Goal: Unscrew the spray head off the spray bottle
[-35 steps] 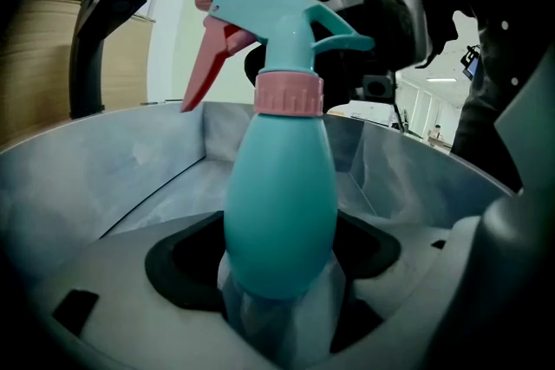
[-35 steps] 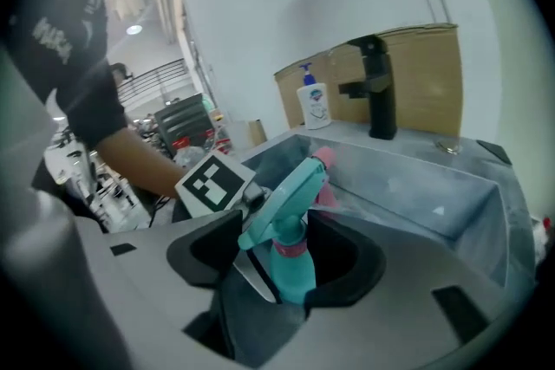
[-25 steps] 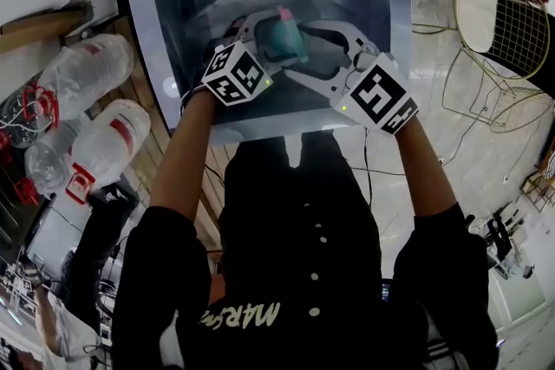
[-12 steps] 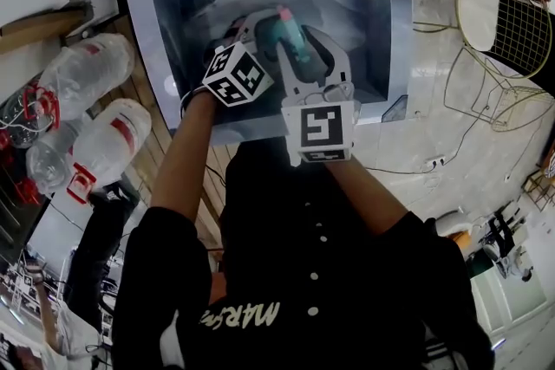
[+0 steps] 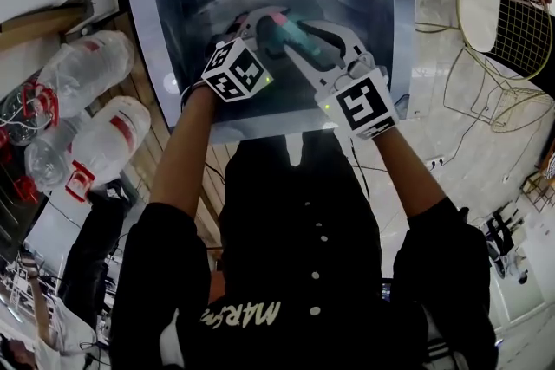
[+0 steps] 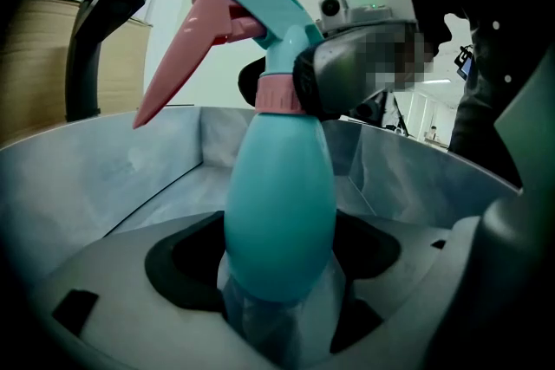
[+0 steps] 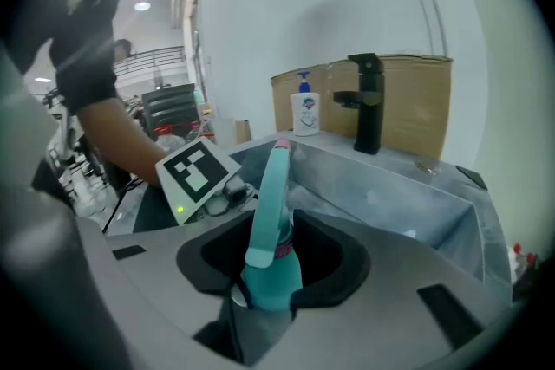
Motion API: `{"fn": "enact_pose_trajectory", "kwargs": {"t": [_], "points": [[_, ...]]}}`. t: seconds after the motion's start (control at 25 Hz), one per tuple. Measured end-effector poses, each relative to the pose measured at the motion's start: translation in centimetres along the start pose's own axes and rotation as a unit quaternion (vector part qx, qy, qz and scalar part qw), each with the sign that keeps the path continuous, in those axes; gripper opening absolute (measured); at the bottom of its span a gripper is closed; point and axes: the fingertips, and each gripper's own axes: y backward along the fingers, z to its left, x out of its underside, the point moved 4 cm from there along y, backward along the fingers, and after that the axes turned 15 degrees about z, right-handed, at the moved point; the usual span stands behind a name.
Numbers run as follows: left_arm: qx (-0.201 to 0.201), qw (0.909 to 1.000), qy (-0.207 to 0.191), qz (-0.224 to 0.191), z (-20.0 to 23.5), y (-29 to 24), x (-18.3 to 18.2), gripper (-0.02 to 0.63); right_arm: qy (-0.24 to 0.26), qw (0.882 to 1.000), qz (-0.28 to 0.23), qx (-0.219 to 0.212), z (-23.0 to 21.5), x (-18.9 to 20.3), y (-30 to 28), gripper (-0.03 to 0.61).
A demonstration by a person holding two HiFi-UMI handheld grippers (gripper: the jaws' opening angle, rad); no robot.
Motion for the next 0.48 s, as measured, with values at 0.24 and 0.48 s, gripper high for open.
{"fn": "enact_pose_trajectory", "kwargs": {"t": [0.24,0.48], "points": [[0.003,0.9998,-0.007,-0.018,0.03,0.10,0.06,0.385,0.148,0.979,-0.006,-0.142,-0.29,0.03,0.08,0.150],[0.007,0.9995,-0.013,-0.026,0.03,0.16,0.10,0.385,0.264,0.935,-0.012,-0.238,-0.58,-0.08,0.16,0.150]]}}
